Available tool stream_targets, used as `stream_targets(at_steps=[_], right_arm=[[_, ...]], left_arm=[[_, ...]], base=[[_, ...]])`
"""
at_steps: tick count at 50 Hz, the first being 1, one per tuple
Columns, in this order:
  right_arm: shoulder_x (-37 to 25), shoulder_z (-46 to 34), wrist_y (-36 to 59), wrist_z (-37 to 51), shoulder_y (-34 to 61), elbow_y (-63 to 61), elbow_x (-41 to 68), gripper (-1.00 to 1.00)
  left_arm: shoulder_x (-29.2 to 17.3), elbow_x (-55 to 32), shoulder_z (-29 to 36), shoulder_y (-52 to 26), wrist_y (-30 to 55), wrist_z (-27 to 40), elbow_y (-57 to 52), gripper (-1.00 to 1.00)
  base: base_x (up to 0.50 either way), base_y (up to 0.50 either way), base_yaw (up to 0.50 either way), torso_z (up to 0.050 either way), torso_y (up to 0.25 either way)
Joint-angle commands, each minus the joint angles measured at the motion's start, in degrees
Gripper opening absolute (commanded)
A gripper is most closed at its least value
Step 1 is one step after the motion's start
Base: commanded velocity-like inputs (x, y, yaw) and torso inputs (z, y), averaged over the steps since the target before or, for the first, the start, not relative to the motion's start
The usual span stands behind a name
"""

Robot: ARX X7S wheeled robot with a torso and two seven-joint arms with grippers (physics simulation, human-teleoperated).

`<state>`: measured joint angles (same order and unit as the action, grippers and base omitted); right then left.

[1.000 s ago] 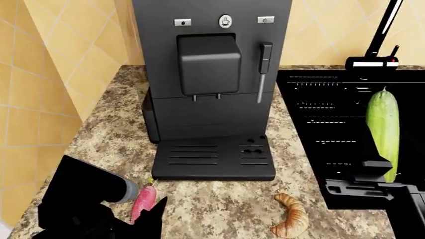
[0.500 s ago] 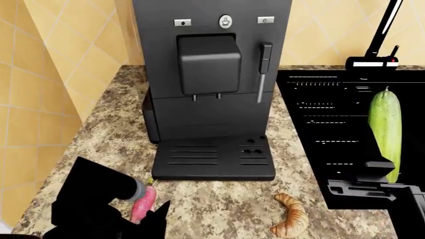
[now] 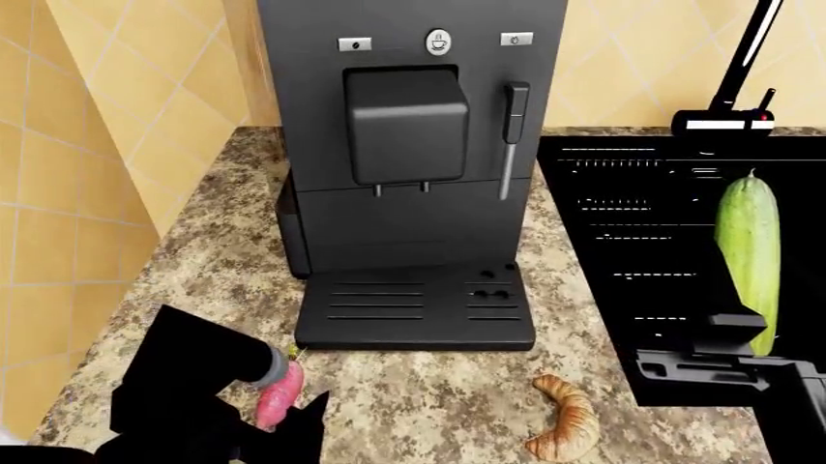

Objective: Pick up the fruits and vegetables and place them in the sink. Turn on the sink faucet to wash them. Then turn the sink off and put them in the tray.

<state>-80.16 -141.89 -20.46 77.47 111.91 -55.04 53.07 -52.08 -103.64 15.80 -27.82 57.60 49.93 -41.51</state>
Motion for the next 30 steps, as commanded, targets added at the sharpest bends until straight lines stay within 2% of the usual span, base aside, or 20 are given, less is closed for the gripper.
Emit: stream_targets(at_steps=[1, 23, 24, 30], right_arm=[[-0.2, 0.7, 0.3, -0.1, 0.3, -0.1, -0.4, -1.00], [-0.5, 1.6, 1.2, -0.3, 0.3, -0.6, 0.1, -1.00], [-0.5, 1.7, 1.2, -0.3, 0.2, -0.6, 0.1, -1.00], [-0.6, 1.8, 1.1, -0.2, 0.0, -0.6, -0.1, -1.00]], left_arm=[[0.7, 1.6, 1.0, -0.2, 0.6, -0.8, 1.5, 1.00], [2.1, 5.5, 2.7, 0.0, 1.3, -3.4, 4.5, 1.00], [2.1, 5.4, 2.7, 0.0, 1.3, -3.4, 4.5, -1.00], [1.8, 5.6, 2.7, 0.3, 1.1, -3.1, 3.9, -1.00]], base=[[0.00, 0.00, 0.00, 0.000, 0.000], [0.00, 0.00, 0.00, 0.000, 0.000], [0.00, 0.00, 0.00, 0.000, 0.000], [0.00, 0.00, 0.00, 0.000, 0.000]])
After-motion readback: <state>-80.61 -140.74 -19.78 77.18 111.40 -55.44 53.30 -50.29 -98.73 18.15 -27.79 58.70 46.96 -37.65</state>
